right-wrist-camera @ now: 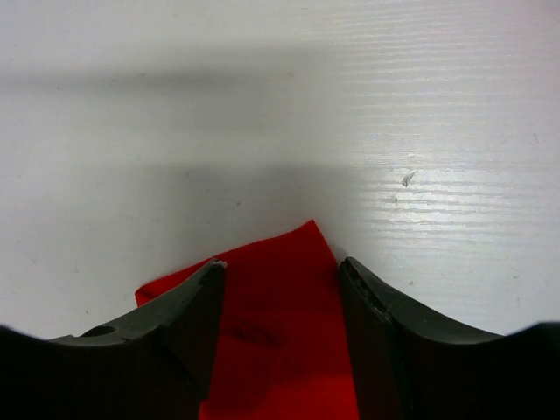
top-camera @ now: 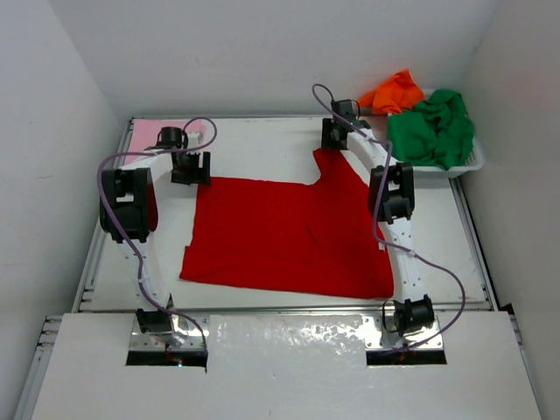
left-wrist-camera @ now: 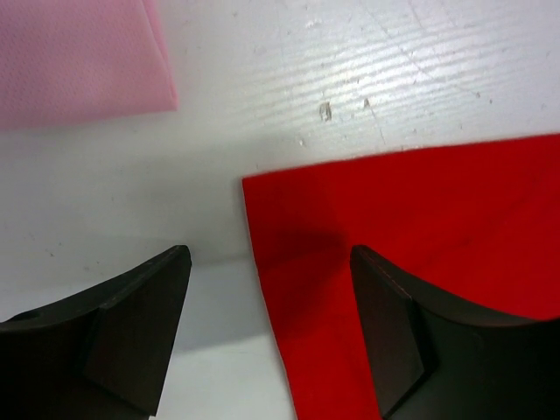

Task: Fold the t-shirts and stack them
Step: Grap the side of the flattened tshirt furthest away from the robot with both arms

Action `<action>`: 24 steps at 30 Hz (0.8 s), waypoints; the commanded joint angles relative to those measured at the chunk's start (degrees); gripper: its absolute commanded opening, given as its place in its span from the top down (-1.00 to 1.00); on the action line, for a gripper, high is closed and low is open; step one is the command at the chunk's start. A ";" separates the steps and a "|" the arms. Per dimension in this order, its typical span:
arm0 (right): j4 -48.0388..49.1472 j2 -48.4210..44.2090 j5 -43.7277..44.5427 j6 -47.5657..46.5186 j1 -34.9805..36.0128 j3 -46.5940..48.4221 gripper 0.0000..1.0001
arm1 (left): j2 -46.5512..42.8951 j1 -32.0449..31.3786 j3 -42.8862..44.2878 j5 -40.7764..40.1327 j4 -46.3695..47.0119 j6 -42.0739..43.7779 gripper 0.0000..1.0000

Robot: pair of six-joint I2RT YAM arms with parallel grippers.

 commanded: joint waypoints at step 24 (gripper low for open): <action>6.74 -11.91 -3.86 -0.81 0.91 -13.82 1.00 | 3.37 -2.28 2.23 6.63 1.79 0.34 1.00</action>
